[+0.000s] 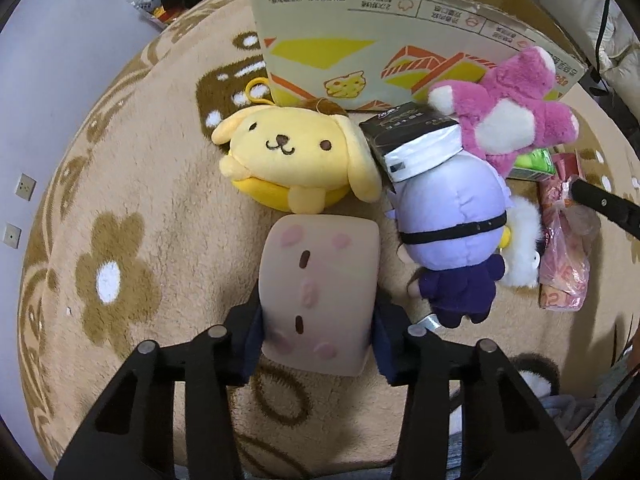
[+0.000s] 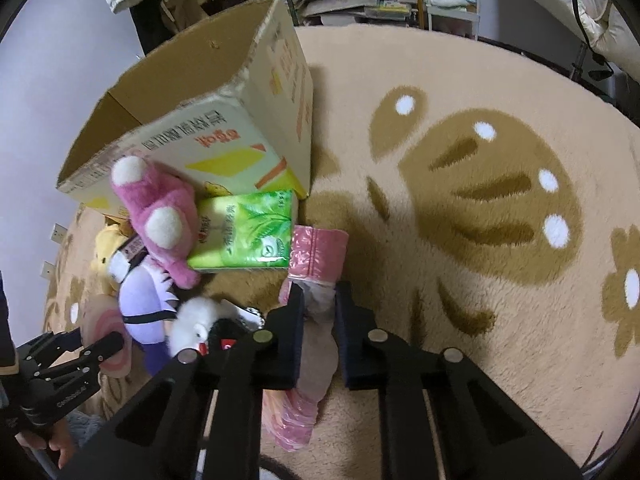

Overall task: Organize soft objects
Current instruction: 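Close left tool on the pink cube plush while right tool grasps the pink bottle plush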

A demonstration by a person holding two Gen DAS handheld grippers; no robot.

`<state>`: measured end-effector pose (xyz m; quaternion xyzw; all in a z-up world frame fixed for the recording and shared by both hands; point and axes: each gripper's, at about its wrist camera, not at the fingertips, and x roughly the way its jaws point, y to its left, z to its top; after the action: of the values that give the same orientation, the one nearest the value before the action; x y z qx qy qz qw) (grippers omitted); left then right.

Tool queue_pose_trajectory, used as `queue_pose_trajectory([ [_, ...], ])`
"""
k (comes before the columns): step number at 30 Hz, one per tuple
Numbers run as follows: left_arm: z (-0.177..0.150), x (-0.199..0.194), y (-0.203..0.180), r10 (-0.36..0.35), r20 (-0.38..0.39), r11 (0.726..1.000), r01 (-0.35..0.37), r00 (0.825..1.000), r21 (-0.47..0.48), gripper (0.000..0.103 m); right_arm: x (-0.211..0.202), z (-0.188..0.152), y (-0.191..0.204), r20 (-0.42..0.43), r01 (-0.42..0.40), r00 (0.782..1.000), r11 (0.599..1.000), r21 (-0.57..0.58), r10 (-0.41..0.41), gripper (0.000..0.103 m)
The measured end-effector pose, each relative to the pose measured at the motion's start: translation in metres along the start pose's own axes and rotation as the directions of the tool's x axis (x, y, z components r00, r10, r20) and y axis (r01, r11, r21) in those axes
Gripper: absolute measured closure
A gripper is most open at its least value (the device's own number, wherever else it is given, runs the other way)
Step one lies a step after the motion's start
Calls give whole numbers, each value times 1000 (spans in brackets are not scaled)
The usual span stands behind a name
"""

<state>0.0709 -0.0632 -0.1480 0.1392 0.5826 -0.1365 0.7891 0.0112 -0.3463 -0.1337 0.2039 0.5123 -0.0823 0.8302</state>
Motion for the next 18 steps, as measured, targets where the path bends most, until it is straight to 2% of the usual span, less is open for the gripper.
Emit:
queue_pose_trajectory([
  [4,-4,-12,-4,37,44,999,-38,998,7,62,-14,1,4,66,0,998,1000,-27,2,90],
  [10,-7,-35,1,50,124,999,-47,991,-22,63,-35,-2,20,175,-2,984,997,-73,15,91],
  [15,-10,-55,8,56,191,997,-46,980,-59,63,-62,-5,28,301,5,953,993,-121,32,91],
  [18,-10,-70,14,63,251,996,-44,966,-79,63,-81,-7,36,381,2,923,988,-154,58,91],
])
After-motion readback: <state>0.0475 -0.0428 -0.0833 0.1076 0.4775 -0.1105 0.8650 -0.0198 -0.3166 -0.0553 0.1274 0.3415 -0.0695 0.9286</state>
